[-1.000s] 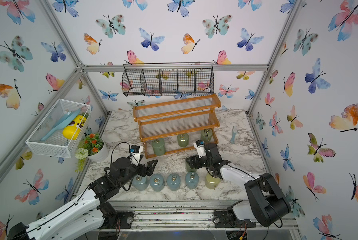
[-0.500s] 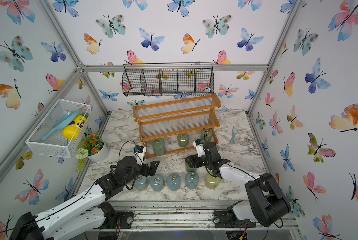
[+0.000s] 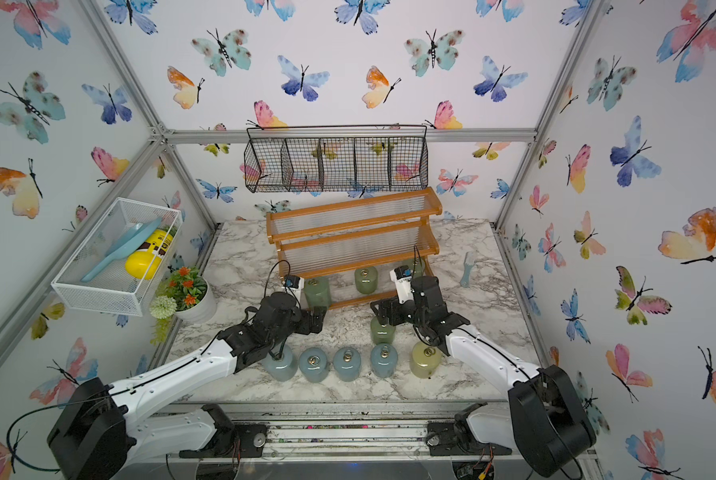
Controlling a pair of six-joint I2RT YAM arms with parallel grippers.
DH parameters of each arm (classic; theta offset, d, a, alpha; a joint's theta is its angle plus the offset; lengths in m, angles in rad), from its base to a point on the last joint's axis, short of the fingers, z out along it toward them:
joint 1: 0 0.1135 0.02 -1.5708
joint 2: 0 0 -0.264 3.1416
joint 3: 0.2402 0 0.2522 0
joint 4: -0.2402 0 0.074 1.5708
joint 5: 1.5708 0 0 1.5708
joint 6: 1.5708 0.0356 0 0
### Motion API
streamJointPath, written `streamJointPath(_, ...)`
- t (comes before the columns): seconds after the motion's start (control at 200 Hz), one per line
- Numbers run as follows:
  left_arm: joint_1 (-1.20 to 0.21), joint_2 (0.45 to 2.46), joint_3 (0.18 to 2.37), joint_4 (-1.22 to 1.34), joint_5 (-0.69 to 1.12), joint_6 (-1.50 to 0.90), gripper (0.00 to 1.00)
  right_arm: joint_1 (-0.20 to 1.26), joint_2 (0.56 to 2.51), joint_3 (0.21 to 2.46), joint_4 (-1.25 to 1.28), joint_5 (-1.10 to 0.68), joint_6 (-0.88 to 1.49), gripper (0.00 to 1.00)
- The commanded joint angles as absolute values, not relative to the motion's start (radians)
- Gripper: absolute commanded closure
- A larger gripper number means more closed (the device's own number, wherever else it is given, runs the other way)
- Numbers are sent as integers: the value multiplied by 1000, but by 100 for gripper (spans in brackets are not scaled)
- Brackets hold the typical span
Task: Remove the tea canisters from the shelf
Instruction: Place the tea canister at the center of the board.
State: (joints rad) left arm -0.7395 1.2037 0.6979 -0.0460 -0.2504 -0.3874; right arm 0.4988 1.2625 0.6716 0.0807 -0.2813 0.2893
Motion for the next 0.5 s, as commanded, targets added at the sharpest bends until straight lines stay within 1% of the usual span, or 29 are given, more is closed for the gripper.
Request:
streamJointPath(0.0,-732,1267,756,-94,-281,-398,2,499,1234,689,50,-254,275,10)
streamJointPath(0.175,-727,1354,801,-78,-306,-424,1,494,1217,681,47,-249,273,10)
streamJointPath(0.491,-726,1486,882,-95,-423,-482,2,491,1218,677,49,-265,267,9)
